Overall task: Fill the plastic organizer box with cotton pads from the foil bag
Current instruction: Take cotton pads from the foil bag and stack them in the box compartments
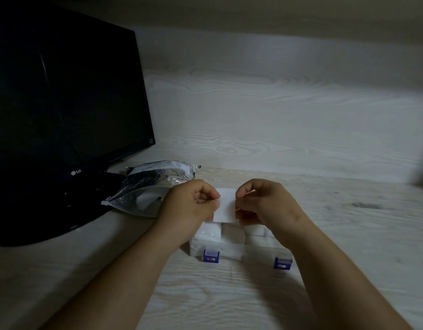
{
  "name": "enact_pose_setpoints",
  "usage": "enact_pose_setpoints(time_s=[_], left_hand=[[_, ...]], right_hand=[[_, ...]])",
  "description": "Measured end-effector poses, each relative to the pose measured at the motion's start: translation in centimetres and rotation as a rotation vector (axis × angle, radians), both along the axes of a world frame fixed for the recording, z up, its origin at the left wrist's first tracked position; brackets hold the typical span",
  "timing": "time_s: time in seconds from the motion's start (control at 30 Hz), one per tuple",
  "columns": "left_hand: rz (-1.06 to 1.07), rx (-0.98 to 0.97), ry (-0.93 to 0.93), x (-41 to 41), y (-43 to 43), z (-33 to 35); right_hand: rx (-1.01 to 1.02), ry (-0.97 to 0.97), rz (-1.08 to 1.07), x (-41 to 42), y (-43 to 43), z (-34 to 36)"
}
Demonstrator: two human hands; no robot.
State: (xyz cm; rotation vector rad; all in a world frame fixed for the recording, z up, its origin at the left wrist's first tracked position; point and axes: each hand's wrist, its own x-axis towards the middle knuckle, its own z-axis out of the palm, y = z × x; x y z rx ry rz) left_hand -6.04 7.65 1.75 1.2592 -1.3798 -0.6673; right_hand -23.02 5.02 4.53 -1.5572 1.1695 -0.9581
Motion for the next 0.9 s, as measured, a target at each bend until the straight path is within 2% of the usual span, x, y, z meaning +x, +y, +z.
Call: enact_pose_setpoints(time_s=[0.1,0.23,0.43,0.7,0.9], left_hand=[[0.026,-0.013,-0.049,0.0,-0.2,-0.2],[0.026,-0.013,-0.081,-0.1,-0.6,-0.6],[0.042,-0.031,-0.395,-0.3,-0.9,-1.4],[0.018,-0.130,-0.606,-0.8,-0.7,-1.5],[0.008,-0.092,-0.736,-1.0,-0.6,-1.7]], right_hand=[[0.032,-0.009,0.012,-0.1,0.1,0.2],[-0.036,0.070,0.028,-0.2,0.1,0.1],[0.038,0.188,0.026,-0.6,-0.1,0.2],[0.131,0.356,0.019,-0.4,-0.1,0.3],[0.191,0.437,0.036,0.0,0.1,0.2]])
